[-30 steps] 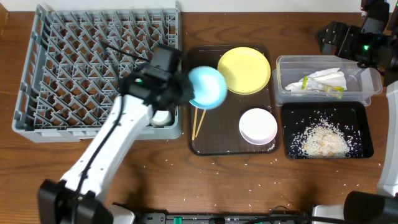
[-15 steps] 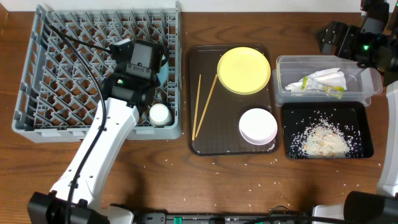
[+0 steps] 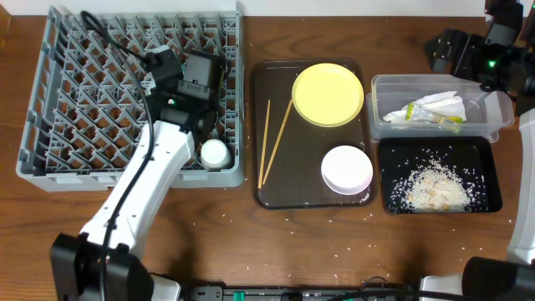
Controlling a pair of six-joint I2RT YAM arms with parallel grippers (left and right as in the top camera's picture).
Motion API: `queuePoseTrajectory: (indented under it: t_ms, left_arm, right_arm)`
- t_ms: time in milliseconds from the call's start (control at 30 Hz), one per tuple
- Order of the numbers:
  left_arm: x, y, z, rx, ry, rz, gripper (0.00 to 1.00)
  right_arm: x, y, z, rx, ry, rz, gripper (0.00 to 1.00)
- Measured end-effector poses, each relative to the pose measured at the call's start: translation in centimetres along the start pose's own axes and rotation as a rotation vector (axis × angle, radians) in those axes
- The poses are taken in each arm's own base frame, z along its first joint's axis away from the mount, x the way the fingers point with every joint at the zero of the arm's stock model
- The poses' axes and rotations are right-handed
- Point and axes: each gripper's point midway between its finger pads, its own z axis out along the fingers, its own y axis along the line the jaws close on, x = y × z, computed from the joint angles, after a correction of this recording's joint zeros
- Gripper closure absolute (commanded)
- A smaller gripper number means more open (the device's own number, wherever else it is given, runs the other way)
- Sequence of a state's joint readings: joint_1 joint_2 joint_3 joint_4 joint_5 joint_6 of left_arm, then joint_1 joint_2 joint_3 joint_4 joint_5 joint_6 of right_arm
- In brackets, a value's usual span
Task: Sort waste into correct bins and load items into the dishwasher
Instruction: 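Lift the light-blue bowl left and lower it into the dish rack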
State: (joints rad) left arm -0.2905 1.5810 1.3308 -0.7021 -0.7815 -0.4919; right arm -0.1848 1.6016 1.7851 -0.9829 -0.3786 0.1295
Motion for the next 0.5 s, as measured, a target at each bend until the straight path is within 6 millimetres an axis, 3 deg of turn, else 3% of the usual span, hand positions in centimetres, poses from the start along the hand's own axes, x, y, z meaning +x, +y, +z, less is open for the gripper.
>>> queuePoseTrajectory:
  t_ms: [267, 500]
  left_arm:
    - [-0.2, 0.2, 0.0, -0.123, -0.074, 0.064, 0.93]
    - [1.1, -2.5, -0.5, -0.168, -0.125, 0.192, 0.93]
  right_arm:
    - [0.0, 0.0, 0.0, 0.0, 0.0, 0.0, 0.01]
    - [0.0, 0.0, 0.0, 0.0, 0.0, 0.0, 0.01]
